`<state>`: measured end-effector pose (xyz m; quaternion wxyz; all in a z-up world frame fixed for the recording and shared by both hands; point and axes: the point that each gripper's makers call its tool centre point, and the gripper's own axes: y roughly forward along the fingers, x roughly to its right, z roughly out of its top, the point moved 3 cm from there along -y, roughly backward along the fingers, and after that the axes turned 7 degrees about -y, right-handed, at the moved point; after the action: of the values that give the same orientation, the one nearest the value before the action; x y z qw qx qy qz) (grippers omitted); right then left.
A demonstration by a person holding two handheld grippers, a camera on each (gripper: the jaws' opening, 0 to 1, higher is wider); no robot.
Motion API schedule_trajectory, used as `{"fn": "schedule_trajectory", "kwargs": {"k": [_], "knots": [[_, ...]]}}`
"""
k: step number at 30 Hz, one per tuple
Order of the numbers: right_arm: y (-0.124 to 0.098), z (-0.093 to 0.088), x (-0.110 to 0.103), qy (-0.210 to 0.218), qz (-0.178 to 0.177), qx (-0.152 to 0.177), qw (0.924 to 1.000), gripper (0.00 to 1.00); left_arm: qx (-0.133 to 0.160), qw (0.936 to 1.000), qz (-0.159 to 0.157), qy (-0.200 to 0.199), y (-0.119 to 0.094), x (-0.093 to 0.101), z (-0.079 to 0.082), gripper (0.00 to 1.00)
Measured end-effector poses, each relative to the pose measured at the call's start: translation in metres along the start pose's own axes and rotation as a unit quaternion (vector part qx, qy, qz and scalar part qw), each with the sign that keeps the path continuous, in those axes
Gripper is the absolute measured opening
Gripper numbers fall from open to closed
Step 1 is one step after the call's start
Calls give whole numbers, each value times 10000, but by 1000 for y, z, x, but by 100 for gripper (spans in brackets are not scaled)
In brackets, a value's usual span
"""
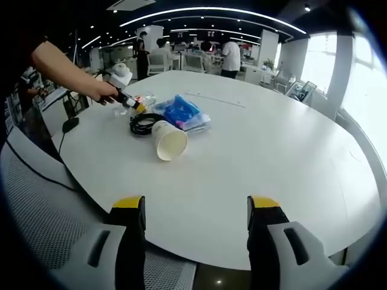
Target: Arrange the tabletop items into an orderly group along one side of the table until the central work area is clear of visible clutter.
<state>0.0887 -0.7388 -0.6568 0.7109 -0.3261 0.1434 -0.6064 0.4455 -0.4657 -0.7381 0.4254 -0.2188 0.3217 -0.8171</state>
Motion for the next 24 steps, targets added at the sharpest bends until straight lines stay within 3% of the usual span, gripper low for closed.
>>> {"fn": "schedule_trajectory", "kwargs": {"k": [24], "knots": [[-1,3,2,-41,-59,69,10000,67,-99,9994,-159,286,-6,1,-3,39]]}}
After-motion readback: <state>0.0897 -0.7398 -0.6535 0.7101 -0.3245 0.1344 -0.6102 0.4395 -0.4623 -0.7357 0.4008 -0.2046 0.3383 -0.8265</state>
